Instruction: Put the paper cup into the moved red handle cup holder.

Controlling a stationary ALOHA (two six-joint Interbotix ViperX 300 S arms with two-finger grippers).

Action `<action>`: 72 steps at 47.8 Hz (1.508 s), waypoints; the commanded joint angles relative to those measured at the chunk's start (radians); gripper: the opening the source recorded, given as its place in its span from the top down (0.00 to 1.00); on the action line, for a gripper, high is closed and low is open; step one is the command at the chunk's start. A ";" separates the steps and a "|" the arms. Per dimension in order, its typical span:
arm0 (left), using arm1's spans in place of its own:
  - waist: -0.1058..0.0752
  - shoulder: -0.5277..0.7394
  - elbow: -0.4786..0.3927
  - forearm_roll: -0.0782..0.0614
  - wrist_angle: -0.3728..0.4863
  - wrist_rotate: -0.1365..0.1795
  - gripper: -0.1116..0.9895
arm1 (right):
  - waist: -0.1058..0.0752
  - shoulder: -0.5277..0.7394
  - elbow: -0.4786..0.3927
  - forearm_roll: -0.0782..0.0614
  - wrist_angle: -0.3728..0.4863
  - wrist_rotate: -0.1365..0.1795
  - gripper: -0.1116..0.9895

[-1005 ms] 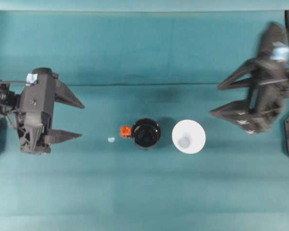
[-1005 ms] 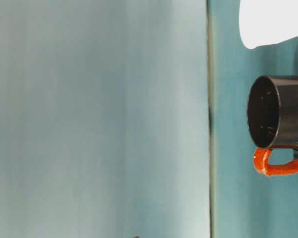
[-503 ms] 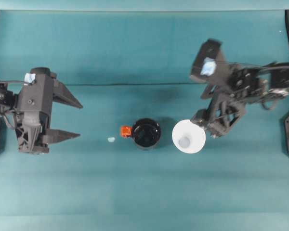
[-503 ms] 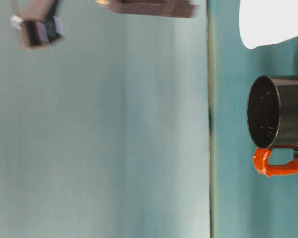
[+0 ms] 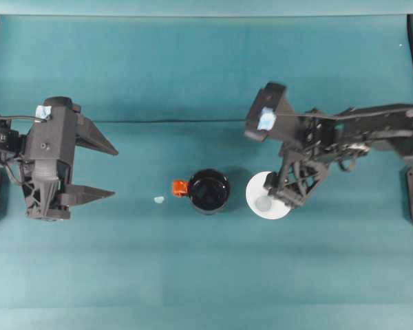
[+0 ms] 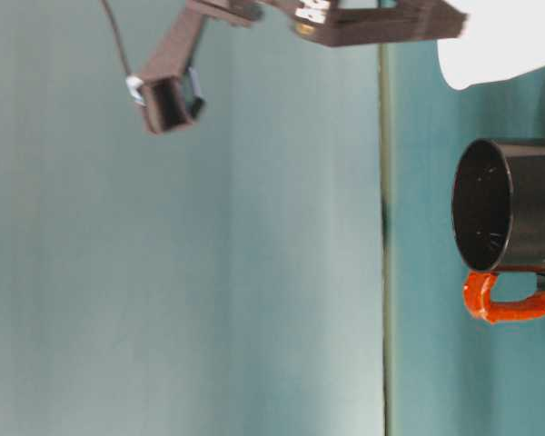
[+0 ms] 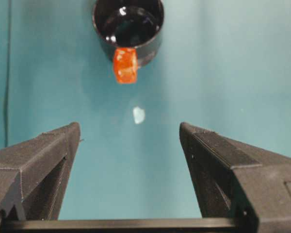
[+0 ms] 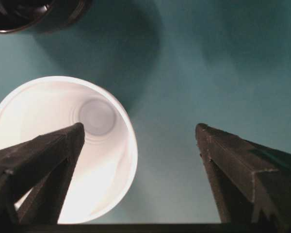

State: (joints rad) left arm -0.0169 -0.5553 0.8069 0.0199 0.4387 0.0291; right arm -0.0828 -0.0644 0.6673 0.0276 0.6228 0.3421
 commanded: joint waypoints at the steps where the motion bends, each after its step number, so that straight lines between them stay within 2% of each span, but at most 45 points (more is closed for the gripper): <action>1: -0.002 -0.003 -0.011 0.003 -0.003 0.000 0.11 | 0.008 0.046 -0.015 0.005 -0.006 0.008 0.12; 17: -0.002 -0.002 -0.011 0.002 -0.005 0.000 0.11 | 0.002 0.060 -0.015 0.003 -0.023 0.006 0.12; 24: -0.002 -0.002 -0.011 0.002 -0.005 0.000 0.11 | 0.002 0.058 -0.015 0.003 -0.021 0.005 0.16; 29: -0.002 -0.002 -0.011 0.003 -0.005 0.000 0.11 | 0.002 0.058 -0.021 0.003 -0.021 0.006 0.25; 33: -0.002 -0.002 -0.009 0.002 -0.003 0.000 0.11 | 0.002 0.058 -0.034 0.003 -0.018 0.006 0.38; 43: 0.000 -0.002 -0.009 0.003 -0.003 0.000 0.11 | 0.008 0.051 -0.058 0.005 0.003 0.006 0.83; 50: 0.000 -0.002 -0.009 0.003 -0.005 0.000 0.11 | 0.008 0.048 -0.066 0.009 0.043 0.005 0.97; 72: 0.000 -0.002 -0.009 0.002 -0.005 0.000 0.11 | 0.008 0.038 -0.066 0.031 0.052 0.005 0.99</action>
State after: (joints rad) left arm -0.0169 -0.5522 0.8099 0.0199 0.4403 0.0291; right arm -0.0767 0.0046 0.6105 0.0522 0.6734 0.3421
